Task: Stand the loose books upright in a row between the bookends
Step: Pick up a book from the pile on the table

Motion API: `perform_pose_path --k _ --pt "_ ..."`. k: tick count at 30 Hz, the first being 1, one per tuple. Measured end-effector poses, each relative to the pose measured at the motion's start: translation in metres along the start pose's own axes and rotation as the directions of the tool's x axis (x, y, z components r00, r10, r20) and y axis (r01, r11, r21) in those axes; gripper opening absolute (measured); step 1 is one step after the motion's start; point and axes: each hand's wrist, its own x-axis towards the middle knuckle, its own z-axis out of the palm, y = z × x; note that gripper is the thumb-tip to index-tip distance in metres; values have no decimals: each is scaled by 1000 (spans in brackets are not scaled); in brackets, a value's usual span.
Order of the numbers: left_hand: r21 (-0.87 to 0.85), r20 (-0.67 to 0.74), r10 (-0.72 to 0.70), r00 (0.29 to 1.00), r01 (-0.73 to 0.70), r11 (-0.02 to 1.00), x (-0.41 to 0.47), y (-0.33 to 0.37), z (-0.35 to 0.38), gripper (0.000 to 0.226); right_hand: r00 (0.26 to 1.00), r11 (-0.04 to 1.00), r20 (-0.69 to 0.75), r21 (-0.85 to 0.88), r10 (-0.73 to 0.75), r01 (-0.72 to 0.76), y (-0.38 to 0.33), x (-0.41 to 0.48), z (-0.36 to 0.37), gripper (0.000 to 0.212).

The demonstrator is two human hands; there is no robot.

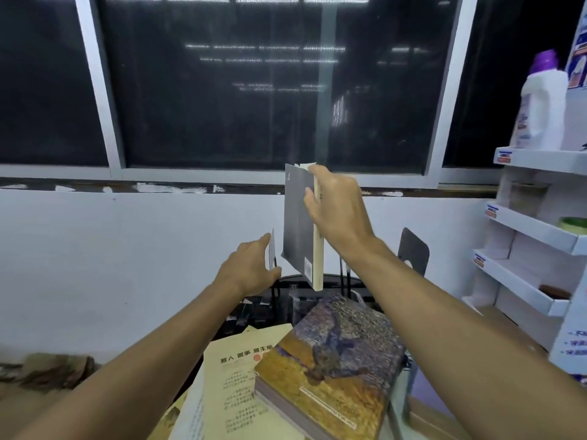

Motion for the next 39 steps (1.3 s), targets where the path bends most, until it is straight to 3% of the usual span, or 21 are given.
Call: perform_pose_path --k 5,11,16,24,32,39 --pt "-99 -4 56 998 -56 994 10 -12 11 58 997 999 66 -25 46 -44 11 -11 36 32" --pt "-182 -34 101 994 -106 978 15 -22 23 77 984 993 153 -95 90 -76 15 -26 60 40" --pt "-223 -67 104 992 -117 968 19 -26 33 80 976 984 178 -154 121 -94 23 -42 67 40" --pt "-274 -106 97 990 -123 954 22 -29 40 78 964 985 208 13 165 -171 33 -53 89 41" --pt "-288 -95 117 989 -139 948 23 -35 45 84 948 972 300 166 112 -167 28 -60 93 33" --pt "-294 -91 121 989 -143 945 20 -34 45 89 864 977 500 150 59 -153 34 -58 73 46"
